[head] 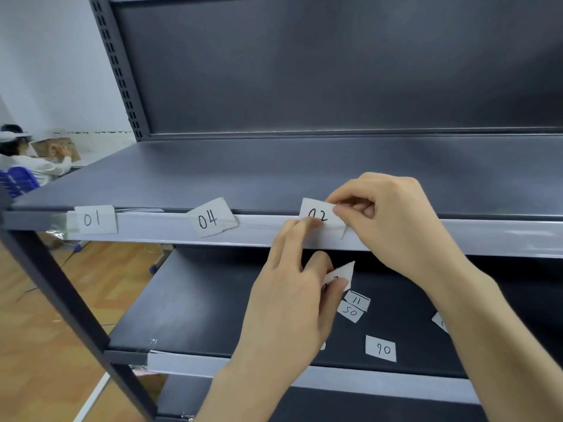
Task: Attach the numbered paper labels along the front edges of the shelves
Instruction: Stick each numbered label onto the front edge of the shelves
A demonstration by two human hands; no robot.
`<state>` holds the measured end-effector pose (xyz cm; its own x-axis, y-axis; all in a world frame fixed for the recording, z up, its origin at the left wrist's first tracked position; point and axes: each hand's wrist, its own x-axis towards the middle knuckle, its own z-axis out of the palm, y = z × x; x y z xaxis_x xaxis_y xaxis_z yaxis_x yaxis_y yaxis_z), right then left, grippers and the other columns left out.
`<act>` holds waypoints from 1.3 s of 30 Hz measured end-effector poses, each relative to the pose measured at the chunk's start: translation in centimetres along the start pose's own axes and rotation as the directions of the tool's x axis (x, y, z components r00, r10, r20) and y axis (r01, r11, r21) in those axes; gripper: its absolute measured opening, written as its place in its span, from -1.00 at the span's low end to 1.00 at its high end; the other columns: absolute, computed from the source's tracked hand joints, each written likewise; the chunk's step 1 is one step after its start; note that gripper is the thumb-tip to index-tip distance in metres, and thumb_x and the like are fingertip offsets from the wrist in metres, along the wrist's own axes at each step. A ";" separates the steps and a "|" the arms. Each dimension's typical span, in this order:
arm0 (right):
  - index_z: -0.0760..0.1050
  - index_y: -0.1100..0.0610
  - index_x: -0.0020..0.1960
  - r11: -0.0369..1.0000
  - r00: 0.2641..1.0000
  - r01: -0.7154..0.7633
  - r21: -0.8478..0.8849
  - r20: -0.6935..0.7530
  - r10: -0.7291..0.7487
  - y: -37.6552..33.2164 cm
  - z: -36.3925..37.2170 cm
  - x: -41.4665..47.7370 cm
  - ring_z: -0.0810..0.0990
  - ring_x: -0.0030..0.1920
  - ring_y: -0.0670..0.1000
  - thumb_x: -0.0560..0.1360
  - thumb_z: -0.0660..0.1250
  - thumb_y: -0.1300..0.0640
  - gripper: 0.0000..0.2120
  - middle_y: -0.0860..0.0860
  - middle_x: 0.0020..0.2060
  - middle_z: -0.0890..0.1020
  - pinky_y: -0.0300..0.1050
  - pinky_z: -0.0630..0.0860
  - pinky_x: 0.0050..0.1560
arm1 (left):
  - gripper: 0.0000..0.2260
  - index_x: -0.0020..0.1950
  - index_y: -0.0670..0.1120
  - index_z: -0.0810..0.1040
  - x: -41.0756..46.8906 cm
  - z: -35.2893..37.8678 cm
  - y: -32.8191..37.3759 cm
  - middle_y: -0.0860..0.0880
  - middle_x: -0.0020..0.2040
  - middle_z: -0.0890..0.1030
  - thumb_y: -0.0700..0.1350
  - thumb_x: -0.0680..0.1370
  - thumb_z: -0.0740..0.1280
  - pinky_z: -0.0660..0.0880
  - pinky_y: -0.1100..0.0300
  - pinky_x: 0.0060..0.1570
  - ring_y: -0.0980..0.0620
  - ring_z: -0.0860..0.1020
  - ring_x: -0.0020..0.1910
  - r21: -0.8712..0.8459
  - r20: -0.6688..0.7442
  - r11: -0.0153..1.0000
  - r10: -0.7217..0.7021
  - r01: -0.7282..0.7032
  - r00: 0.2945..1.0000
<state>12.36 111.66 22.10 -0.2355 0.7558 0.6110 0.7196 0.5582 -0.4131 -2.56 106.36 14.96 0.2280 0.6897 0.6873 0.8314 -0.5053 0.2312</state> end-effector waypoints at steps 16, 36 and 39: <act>0.67 0.04 0.00 0.998 0.994 0.057 -0.038 0.090 -0.054 0.1 1.2 0.1 0.54 -0.11 0.04 0.55 0.25 0.30 -0.74 -0.04 -0.13 0.58 0.04 0.50 -0.09 | -0.84 0.01 -0.08 0.58 0.2 0.4 -0.8 0.00 0.53 0.23 -0.03 0.55 0.28 0.37 0.32 0.13 0.01 0.26 0.47 0.005 -0.007 1.000 -0.026 0.026 1.000; 0.70 0.00 -0.09 0.997 0.999 -0.010 -0.079 -0.034 0.007 1.8 -0.8 -1.3 0.52 -0.20 -0.05 0.48 0.30 0.38 -0.67 -0.08 -0.21 0.60 -0.12 0.46 -0.17 | -0.79 -0.23 -0.04 0.41 0.4 0.2 -0.2 0.07 0.54 0.20 0.01 0.57 0.24 0.39 0.23 0.08 -0.02 0.23 0.44 0.098 0.035 0.995 0.032 -0.035 0.999; 0.69 0.03 -0.04 0.995 0.999 0.022 -0.102 -0.045 -0.026 2.0 -0.5 -1.7 0.51 -0.17 0.01 0.49 0.26 0.40 -0.65 -0.06 -0.20 0.57 -0.09 0.44 -0.16 | -0.79 -0.23 -0.02 0.41 0.6 0.2 0.0 0.15 0.52 0.23 0.01 0.58 0.22 0.50 0.18 -0.03 -0.05 0.27 0.40 0.117 0.066 0.992 0.042 -0.050 0.997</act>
<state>14.54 111.35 20.52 -0.2249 0.7246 0.6514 0.7772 0.5366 -0.3286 -2.31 106.87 15.30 0.2959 0.7006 0.6493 0.8725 -0.4749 0.1148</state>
